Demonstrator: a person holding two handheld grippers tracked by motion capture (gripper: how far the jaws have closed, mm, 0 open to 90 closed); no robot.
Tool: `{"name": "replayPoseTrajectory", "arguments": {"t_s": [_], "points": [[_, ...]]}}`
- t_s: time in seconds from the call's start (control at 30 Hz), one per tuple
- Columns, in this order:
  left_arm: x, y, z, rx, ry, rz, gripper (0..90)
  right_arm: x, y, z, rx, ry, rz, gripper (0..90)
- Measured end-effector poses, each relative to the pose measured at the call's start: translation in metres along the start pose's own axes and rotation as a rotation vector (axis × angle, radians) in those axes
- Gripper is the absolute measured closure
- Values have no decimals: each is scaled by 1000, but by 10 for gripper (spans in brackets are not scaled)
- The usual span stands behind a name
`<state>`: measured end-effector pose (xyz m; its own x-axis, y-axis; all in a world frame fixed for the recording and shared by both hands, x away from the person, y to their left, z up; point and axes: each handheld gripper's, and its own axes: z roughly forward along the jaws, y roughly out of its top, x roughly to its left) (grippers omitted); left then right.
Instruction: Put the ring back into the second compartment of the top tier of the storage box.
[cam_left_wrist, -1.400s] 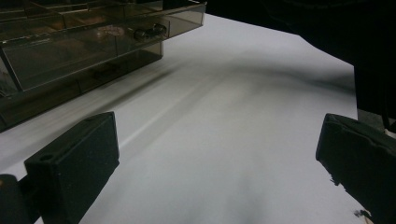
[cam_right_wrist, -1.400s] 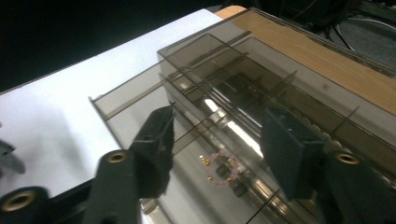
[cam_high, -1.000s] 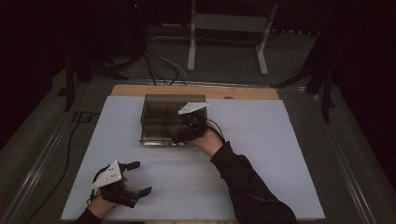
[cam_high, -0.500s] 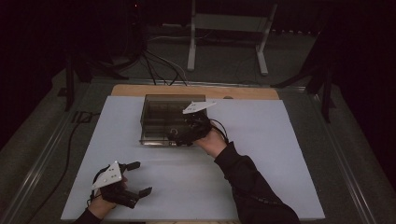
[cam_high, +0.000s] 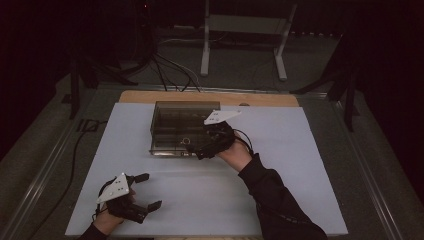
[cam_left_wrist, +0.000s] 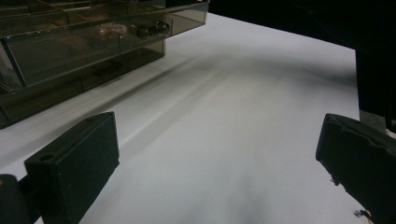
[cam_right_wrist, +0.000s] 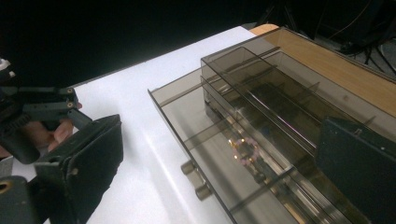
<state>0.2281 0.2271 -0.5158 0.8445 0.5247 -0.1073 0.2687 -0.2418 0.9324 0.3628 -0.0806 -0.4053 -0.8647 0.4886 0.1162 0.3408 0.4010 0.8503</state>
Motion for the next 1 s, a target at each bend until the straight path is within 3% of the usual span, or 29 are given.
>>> {"name": "replayPoseTrajectory", "arguments": {"t_s": [0.13, 0.47, 1.0], "points": [[0, 0, 1, 5, 3, 4, 6, 1, -4, -9, 9, -14, -26, 12], [-1, 0, 1, 5, 2, 4, 6, 0, -18, -33, -8, -39, -23, 12], [-1, 0, 1, 9, 5, 6, 6, -8, -63, -60, 18, -92, -6, 12]]}}
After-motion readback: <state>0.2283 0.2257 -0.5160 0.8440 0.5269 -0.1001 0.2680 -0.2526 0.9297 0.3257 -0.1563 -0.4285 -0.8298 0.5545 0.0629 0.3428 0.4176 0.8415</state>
